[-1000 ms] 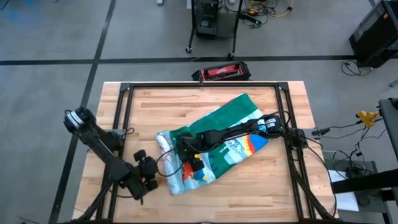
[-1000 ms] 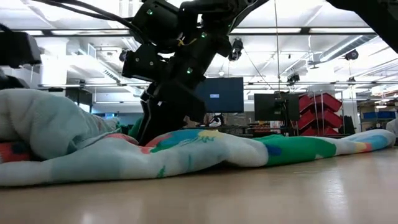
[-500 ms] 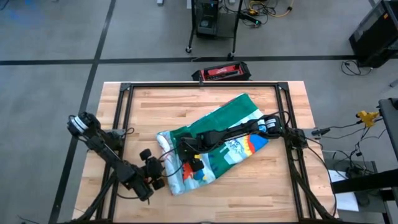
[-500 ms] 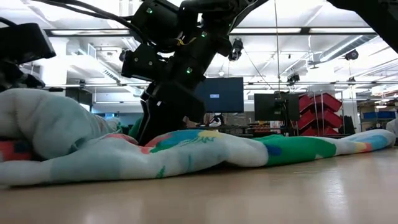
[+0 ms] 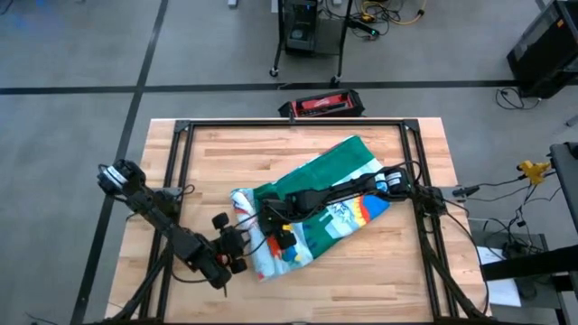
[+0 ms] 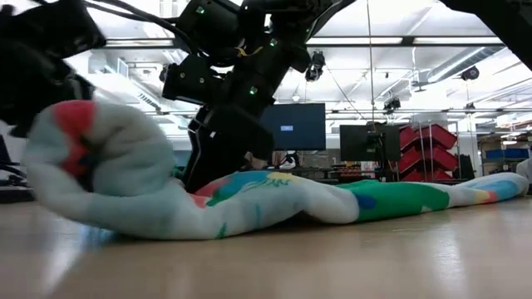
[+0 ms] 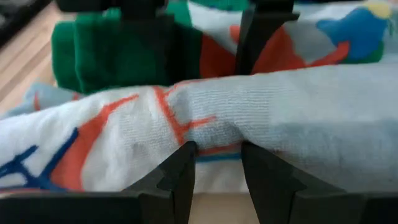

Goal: Roll towel
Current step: Roll the multi-color dinosaur print towel

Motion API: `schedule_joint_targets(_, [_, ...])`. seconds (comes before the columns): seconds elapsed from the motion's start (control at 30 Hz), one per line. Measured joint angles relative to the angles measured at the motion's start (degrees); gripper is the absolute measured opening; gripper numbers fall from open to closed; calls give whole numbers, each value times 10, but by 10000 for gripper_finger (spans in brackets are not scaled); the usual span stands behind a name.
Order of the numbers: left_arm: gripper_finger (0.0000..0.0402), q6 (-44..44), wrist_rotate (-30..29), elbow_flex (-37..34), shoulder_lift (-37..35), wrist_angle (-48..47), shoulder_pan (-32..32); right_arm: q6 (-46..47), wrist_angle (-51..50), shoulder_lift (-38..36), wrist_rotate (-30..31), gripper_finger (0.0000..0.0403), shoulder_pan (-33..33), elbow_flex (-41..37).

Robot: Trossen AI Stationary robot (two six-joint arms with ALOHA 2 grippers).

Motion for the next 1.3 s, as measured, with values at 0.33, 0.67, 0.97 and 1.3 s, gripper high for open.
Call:
schedule_joint_targets(0.33, [118,136,6,0,0,81,57,-10,-14,-13,35,204,4,0])
schedule_joint_targets(0.67, [118,166,6,-1,0,94,87,-10,-104,-72,50,204,7,0])
schedule_joint_targets(0.97, [118,185,6,-1,1,106,96,24,-154,-92,43,204,13,-42])
schedule_joint_targets(1.3, [118,240,6,-1,32,160,128,38,33,-89,40,204,13,-134])
